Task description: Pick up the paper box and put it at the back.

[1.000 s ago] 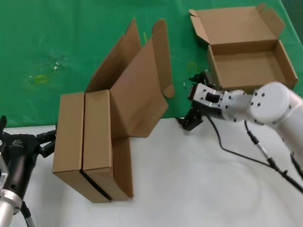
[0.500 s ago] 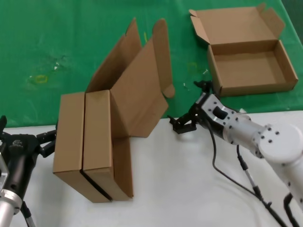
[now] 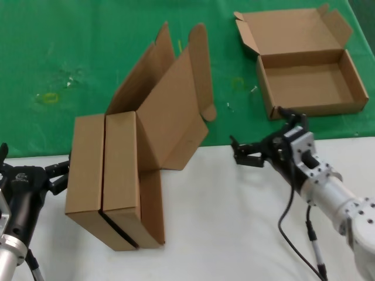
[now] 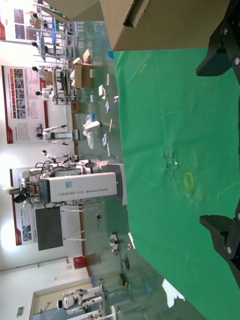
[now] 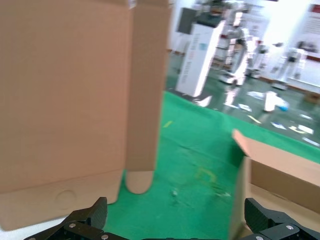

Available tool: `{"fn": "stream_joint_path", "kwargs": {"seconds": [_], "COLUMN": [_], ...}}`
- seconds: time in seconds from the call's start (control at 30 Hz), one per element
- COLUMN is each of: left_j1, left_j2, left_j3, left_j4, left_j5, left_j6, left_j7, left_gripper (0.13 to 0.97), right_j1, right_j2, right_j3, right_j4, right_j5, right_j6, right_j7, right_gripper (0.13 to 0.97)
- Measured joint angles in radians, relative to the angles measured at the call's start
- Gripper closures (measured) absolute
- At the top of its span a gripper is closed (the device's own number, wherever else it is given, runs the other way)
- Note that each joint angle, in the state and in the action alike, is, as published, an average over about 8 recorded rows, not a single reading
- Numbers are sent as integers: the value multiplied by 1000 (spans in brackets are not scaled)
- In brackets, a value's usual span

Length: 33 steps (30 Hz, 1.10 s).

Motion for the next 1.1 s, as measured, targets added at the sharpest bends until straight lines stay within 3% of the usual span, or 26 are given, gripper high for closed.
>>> {"fn": "stream_joint_path", "kwargs": {"seconds": [0.5,1.1], "left_j1": [0,0], "left_j2": [0,0], "left_j3": [0,0], "left_j4": [0,0], "left_j5": [0,0], "left_j6": [0,0], "left_j7": [0,0], "left_gripper": [132,132], "right_j1": [-283,-308], "right_j2": [22,24], "right_j3": [152,166], "right_j4": [285,311], "right_j5": [168,183], "right_j6": [156,170], "right_j7": [32,35], "right_gripper": [129,129]}}
